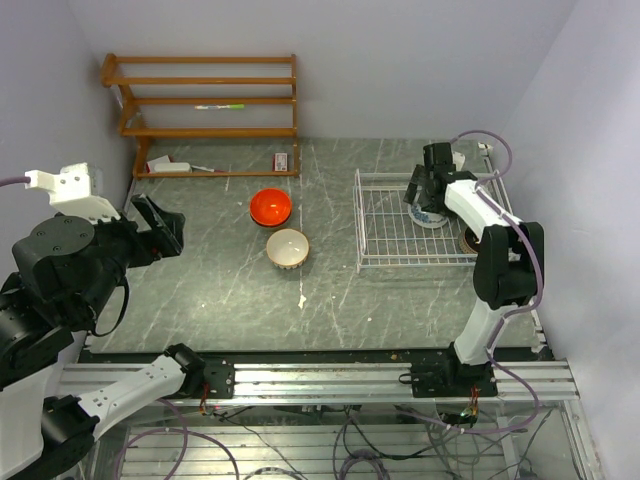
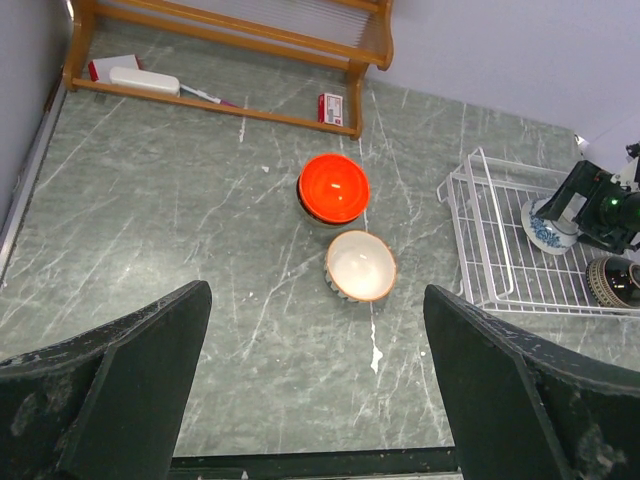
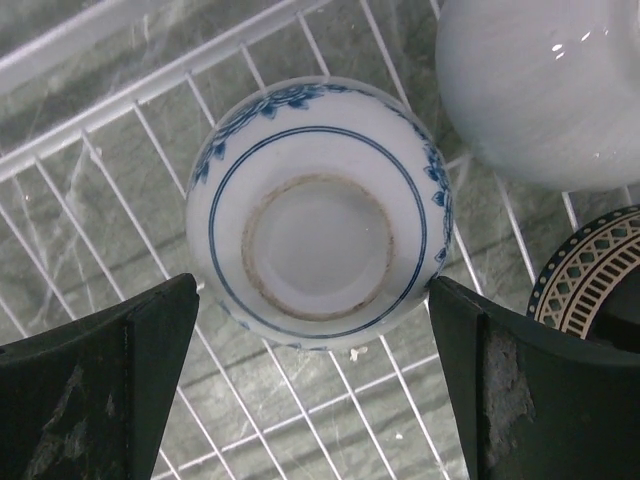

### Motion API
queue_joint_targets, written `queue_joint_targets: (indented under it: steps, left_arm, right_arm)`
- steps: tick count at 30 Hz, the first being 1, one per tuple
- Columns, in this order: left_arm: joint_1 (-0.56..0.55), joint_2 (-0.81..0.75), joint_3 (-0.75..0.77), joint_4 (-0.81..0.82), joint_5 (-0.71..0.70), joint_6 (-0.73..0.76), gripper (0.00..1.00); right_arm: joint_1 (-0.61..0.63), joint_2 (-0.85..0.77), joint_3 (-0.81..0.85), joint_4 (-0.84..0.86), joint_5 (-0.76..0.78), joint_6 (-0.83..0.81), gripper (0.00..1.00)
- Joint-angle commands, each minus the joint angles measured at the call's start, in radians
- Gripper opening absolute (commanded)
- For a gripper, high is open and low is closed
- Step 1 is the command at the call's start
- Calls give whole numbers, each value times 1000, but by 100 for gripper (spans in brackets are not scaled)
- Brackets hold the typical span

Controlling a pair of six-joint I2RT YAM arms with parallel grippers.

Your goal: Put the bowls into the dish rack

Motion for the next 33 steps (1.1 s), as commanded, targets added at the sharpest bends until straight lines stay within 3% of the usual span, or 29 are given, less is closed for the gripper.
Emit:
queue_joint_targets:
  steps: [1, 14, 21, 25, 33]
  left_arm:
    - [-8, 10, 29, -10, -25, 3, 99]
    - [-7, 43, 34, -4, -16, 21, 99]
    - [-8, 61, 49, 10, -16, 33, 99]
    - [-8, 76, 77, 16, -23, 44, 99]
    - [-8, 94, 167, 8, -71, 49, 99]
  right_arm:
    - [-9, 47, 54, 51, 72, 7, 100]
    - [-15, 77, 83, 72, 117, 5, 100]
    - [19, -34, 82, 19, 8, -22, 100]
    - [116, -133, 131, -63, -32, -44, 100]
    - [467, -181, 311, -238, -39, -17, 98]
